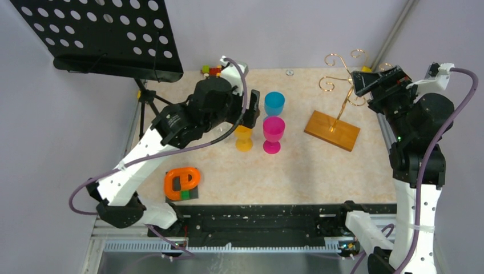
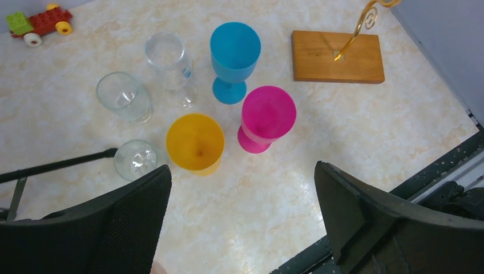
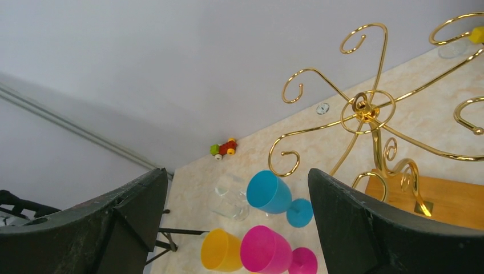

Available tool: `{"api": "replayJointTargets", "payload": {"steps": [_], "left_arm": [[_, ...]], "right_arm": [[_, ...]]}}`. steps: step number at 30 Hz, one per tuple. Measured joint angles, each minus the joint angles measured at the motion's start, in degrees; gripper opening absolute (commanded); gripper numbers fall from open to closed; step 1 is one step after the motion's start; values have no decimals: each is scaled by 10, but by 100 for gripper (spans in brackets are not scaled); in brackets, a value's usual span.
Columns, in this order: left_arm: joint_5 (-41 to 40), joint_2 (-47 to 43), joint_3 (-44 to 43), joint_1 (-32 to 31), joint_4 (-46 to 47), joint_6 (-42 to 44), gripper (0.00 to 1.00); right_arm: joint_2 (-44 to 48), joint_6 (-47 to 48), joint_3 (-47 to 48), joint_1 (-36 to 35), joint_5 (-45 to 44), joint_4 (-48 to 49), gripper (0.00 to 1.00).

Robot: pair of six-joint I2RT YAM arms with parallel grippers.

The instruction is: Take the wine glass off the wine glass rack

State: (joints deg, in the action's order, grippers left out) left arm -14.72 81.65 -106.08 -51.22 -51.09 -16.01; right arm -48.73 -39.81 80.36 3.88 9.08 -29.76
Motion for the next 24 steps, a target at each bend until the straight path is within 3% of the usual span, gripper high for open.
{"api": "replayJointTargets", "payload": {"steps": [12, 20, 24], "left_arm": [[-160, -205, 172, -30, 59, 20, 99], [-205, -395, 280, -30, 130, 58, 99], [-214, -438, 303, -30, 146, 68, 99]], "right_arm": [[37, 81, 5, 0, -115, -38, 96], [92, 144, 27, 0, -253, -67, 97], [129, 155, 27, 0, -292, -67, 98]]}}
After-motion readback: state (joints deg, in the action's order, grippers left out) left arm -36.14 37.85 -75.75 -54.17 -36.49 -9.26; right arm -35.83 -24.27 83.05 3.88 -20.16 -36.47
